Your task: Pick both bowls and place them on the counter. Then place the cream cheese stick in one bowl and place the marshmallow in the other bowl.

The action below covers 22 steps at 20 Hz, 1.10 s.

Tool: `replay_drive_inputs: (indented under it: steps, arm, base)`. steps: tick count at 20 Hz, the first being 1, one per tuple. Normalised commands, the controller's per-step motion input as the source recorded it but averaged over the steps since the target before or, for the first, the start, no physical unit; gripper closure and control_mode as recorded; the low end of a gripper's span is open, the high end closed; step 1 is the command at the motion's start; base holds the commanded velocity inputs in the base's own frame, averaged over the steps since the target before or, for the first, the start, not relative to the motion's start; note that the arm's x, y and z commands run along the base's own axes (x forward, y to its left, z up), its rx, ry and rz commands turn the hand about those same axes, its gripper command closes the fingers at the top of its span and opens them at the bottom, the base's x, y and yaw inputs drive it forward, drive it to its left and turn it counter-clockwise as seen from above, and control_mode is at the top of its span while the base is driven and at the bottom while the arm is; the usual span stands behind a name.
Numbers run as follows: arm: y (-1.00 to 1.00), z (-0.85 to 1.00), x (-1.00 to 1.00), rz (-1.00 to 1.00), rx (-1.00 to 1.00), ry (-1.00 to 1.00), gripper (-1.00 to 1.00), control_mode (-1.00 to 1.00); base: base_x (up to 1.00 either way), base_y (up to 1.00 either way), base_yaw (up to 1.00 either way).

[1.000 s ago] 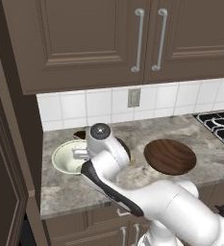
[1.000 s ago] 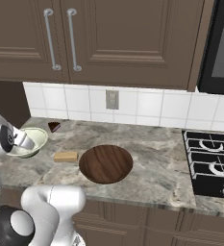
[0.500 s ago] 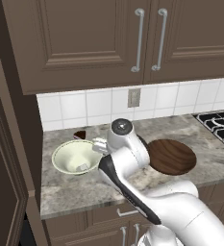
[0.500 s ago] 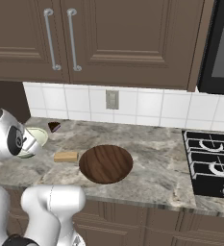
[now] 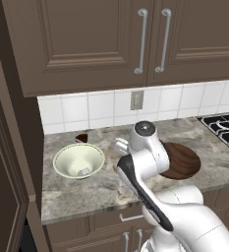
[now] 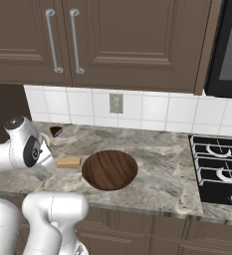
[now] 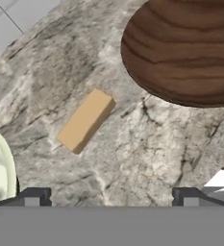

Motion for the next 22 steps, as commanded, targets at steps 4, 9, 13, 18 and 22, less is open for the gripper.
replay_drive_inputs:
  steps: [4, 9, 13, 18, 22]
  arm:
    - [-0.18, -0.07, 0.19, -0.13, 0.08, 0.08, -1.00, -1.00]
    - [-0.09, -0.01, 0.33, -0.11, 0.06, 0.15, -1.00, -1.00]
    - [-0.09, -0.10, 0.16, -0.06, 0.03, 0.11, -1.00, -1.00]
    - [-0.02, -0.11, 0.18, -0.05, 0.02, 0.13, -1.00, -1.00]
    - [0.04, -0.25, 0.33, -0.03, 0.00, 0.15, -1.00, -1.00]
  base:
    - [0.00, 0.00, 0.00]
    - [0.00, 0.00, 0.00]
    - [0.00, 0.00, 0.00]
    - [0.00, 0.00, 0.00]
    - [0.00, 0.00, 0.00]
